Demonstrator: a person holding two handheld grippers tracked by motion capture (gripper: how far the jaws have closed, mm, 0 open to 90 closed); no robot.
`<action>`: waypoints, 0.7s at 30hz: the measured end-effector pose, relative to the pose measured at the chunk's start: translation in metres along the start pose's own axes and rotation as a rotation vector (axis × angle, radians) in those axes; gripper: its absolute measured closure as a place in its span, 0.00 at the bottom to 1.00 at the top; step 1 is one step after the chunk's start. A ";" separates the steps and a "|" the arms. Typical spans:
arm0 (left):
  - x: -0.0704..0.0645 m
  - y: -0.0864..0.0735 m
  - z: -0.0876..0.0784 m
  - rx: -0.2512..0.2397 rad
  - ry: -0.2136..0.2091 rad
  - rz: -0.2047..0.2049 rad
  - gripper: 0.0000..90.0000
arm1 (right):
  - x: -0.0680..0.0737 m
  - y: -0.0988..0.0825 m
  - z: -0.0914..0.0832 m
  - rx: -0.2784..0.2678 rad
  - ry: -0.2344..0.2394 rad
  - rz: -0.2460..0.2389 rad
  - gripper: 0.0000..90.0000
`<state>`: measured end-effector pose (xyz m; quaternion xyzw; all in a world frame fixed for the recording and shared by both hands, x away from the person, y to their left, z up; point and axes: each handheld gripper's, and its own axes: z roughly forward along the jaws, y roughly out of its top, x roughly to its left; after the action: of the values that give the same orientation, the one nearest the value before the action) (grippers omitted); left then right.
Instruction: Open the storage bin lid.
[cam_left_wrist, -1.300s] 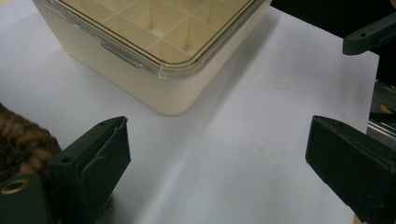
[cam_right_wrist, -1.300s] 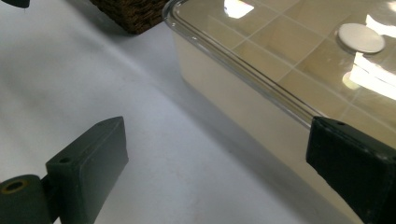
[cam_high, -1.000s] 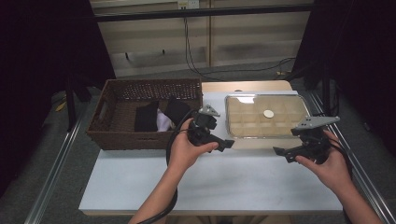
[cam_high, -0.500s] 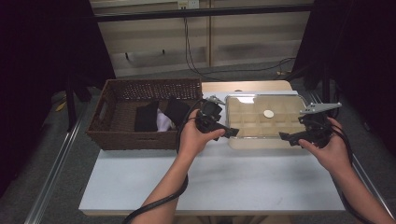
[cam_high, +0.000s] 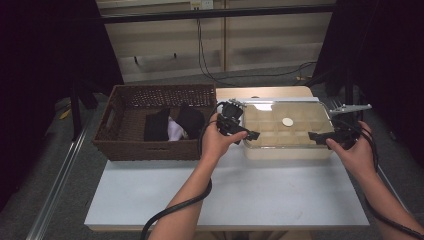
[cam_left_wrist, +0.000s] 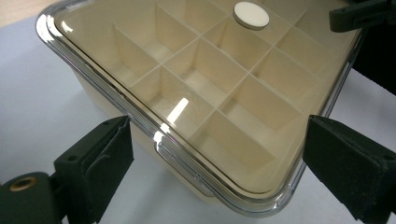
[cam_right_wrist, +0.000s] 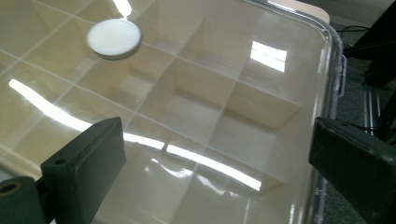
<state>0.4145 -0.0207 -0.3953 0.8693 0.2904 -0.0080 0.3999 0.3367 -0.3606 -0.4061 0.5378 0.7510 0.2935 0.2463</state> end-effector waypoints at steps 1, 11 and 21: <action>0.000 0.000 0.000 0.000 0.000 0.000 0.10 | 0.000 0.000 0.000 0.000 0.000 0.000 0.03; -0.001 0.004 0.012 0.031 0.047 -0.055 0.10 | -0.013 0.001 0.008 0.018 0.004 0.035 0.00; -0.001 0.005 0.022 0.029 0.087 -0.070 0.13 | -0.020 0.002 0.011 0.036 0.025 0.084 0.00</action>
<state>0.4211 -0.0384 -0.4067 0.8638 0.3376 0.0114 0.3739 0.3513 -0.3775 -0.4116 0.5695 0.7360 0.2965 0.2145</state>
